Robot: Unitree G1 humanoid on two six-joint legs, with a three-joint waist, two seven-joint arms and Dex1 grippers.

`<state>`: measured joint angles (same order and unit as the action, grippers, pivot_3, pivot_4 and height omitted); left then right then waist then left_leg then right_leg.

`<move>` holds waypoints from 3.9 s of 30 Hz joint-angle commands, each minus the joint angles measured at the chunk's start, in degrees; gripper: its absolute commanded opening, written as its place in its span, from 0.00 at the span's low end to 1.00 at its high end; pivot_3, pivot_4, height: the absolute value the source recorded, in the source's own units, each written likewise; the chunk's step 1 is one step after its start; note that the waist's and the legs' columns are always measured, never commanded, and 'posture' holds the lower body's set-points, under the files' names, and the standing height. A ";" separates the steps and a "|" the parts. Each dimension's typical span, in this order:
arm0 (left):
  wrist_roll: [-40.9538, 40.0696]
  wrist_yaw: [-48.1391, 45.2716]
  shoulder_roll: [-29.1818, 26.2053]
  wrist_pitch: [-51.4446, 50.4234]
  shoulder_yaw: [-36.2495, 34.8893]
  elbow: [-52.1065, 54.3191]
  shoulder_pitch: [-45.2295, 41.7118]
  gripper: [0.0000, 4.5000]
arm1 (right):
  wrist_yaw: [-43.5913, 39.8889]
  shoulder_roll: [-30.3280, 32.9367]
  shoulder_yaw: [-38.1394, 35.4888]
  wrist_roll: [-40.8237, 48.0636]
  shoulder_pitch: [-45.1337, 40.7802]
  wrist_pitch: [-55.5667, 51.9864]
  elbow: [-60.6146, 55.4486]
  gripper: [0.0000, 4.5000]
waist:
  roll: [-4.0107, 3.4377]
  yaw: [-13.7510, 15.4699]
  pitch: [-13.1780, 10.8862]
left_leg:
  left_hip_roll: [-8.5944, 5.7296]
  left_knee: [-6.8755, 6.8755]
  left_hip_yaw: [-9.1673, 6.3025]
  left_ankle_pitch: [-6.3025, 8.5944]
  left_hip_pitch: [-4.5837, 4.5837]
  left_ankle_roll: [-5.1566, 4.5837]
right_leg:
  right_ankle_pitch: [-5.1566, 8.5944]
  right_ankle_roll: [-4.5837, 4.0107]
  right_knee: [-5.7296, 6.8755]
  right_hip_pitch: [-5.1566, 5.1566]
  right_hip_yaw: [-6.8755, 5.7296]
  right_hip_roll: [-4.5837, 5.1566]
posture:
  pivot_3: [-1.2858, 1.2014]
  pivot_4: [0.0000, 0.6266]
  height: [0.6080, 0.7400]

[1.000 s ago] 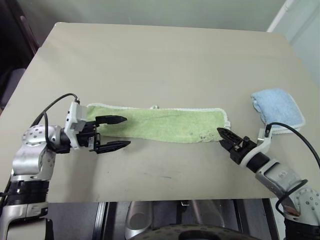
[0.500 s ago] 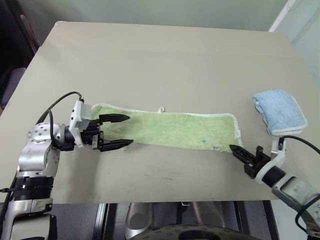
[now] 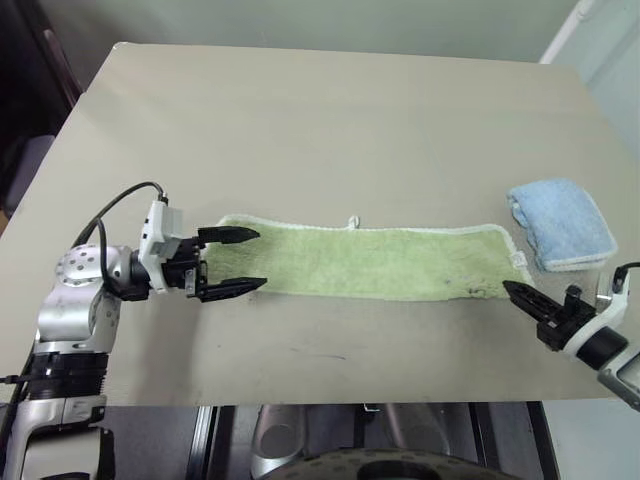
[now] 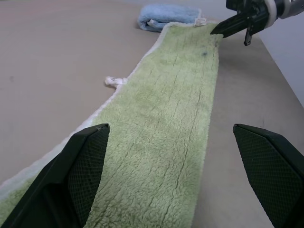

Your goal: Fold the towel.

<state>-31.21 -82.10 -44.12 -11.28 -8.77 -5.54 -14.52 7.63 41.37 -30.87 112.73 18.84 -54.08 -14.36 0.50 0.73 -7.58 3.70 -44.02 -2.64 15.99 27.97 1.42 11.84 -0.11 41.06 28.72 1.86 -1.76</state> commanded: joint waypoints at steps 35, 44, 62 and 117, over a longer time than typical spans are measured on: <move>0.89 2.13 1.77 2.03 0.49 0.97 -0.98 1.00 | -21.28 12.40 21.82 -8.57 -30.15 -6.56 -10.03 0.01 | -0.21 -0.26 0.02 | 0.00 -0.06 0.09 -0.19 -0.06 -0.21 | -0.51 -0.36 0.00 -0.02 -0.02 -0.01 | 0.52 0.24 0.68; 1.36 3.35 2.16 2.40 0.57 1.85 -0.74 1.00 | -23.09 4.45 35.07 -24.31 -38.97 -8.59 -10.08 0.01 | -0.20 -0.40 0.02 | 0.01 -0.08 0.12 -0.32 -0.10 -0.36 | -0.85 -0.61 0.00 -0.01 -0.01 -0.01 | 0.52 0.24 0.68; 0.84 4.24 2.18 2.09 0.21 3.26 0.71 1.00 | -25.61 -5.63 36.60 -36.62 -44.80 -10.35 -7.37 0.01 | -0.20 -0.63 0.02 | 0.02 -0.07 0.13 -0.47 -0.10 -0.45 | -1.14 -0.84 0.01 0.10 -0.01 -0.01 | 0.52 0.24 0.68; -0.87 3.98 6.81 0.50 3.64 0.71 -4.60 1.00 | -50.98 -2.53 34.33 -60.26 -45.34 -10.23 -13.11 0.99 | -0.20 -0.73 0.02 | 0.02 -0.04 0.13 -0.63 0.00 -0.27 | -1.11 -1.05 0.23 0.31 -0.02 -0.02 | 0.52 0.24 0.68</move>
<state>-30.94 -77.37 -37.24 -10.21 -5.25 -5.25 -17.92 -43.83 38.36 3.71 52.72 -26.55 -64.50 -25.61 0.30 0.00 -7.56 3.73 -44.06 -2.50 15.36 27.97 1.16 10.72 -1.15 41.29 29.03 1.85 -1.78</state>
